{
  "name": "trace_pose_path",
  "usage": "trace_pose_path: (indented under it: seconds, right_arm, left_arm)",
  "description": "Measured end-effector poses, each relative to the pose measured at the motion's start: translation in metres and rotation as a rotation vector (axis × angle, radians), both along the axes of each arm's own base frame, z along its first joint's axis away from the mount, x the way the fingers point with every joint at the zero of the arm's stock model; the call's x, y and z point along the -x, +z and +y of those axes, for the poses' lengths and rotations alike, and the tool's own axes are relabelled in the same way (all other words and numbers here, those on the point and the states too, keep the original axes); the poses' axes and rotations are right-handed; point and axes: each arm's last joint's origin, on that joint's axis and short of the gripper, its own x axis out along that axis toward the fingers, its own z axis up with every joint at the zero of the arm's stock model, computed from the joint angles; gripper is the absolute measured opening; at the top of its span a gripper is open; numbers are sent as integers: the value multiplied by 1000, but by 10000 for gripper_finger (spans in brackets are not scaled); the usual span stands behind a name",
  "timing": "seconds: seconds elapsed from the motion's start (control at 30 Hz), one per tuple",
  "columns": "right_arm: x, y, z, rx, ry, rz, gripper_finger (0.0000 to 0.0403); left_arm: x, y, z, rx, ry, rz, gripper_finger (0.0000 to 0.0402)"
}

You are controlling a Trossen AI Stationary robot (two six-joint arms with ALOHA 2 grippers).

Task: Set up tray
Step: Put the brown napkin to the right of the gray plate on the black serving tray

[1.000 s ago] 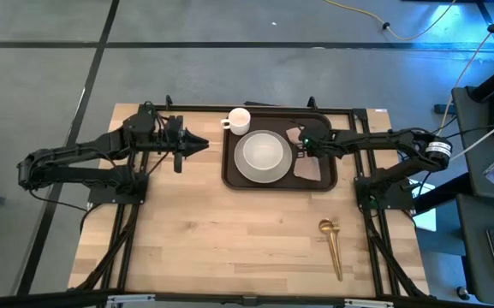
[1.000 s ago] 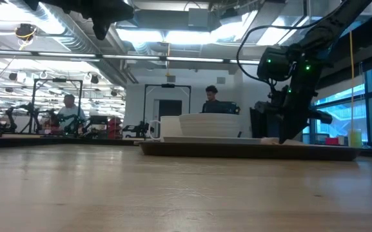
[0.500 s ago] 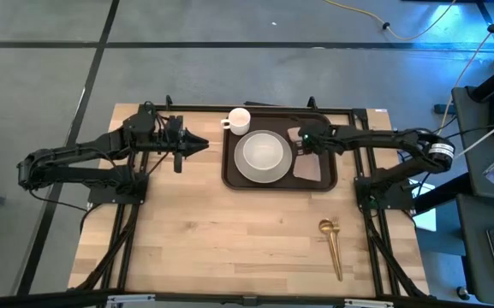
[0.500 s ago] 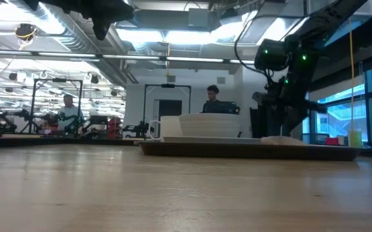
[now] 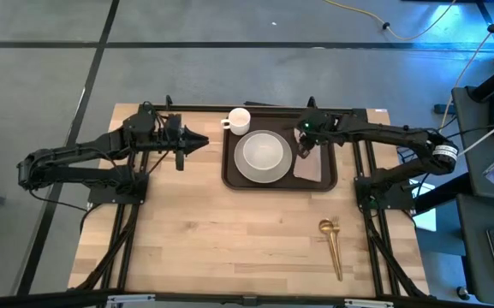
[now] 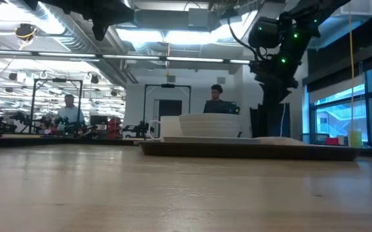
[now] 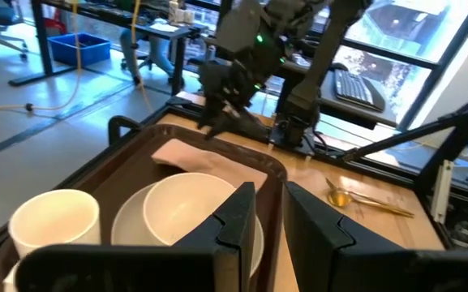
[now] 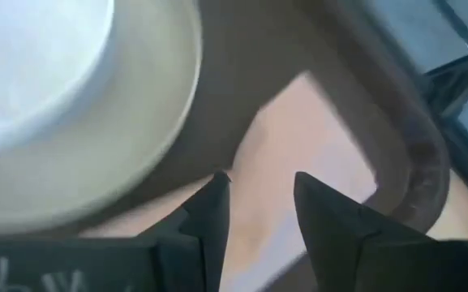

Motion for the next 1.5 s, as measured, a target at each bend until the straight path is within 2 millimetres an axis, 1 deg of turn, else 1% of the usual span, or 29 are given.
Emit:
trace_pose_path:
  seconds: [0.1, 0.23, 0.37, 0.63, 0.73, 0.8, 0.9, 1.07, 1.2, 1.33, 1.5]
  right_arm:
    - [5, -8, 4, -52, 63, 52, 136]
    - [9, -25, 9, -129, 76, 24, 124]
    - [12, -43, 12, -157, 97, -13, 109]
    - [19, -65, 17, -122, 223, -6, 83]
    - [23, -73, 19, -142, 199, -9, 72]
    - [25, -76, 20, -164, 161, -26, 64]
    - [28, -81, 22, -172, 150, -26, 51]
    - [33, -88, 24, -153, 258, 18, 33]
    - [33, -90, 26, -174, 342, 17, 18]
    - [34, -90, 27, -151, 412, 38, 6]
    - [33, -90, 27, -96, 554, 80, 3]
  left_arm:
    - [0, 0, 1, -3, 16, 1, 58]
    - [0, 0, 1, -8, 48, 3, 58]
    - [0, 0, 2, -11, 64, 4, 58]
    - [0, 0, 2, -12, 67, 4, 58]
    - [0, 0, 2, -11, 67, 4, 58]
    - [0, 0, 2, -12, 67, 4, 58]
    - [0, 0, 2, -12, 68, 4, 58]
    - [0, 0, 2, -13, 69, 4, 58]
    - [0, 0, 2, -13, 70, 4, 58]
    - [1, 0, 2, -15, 87, 4, 58]
    - [1, 0, 3, -19, 109, 6, 58]
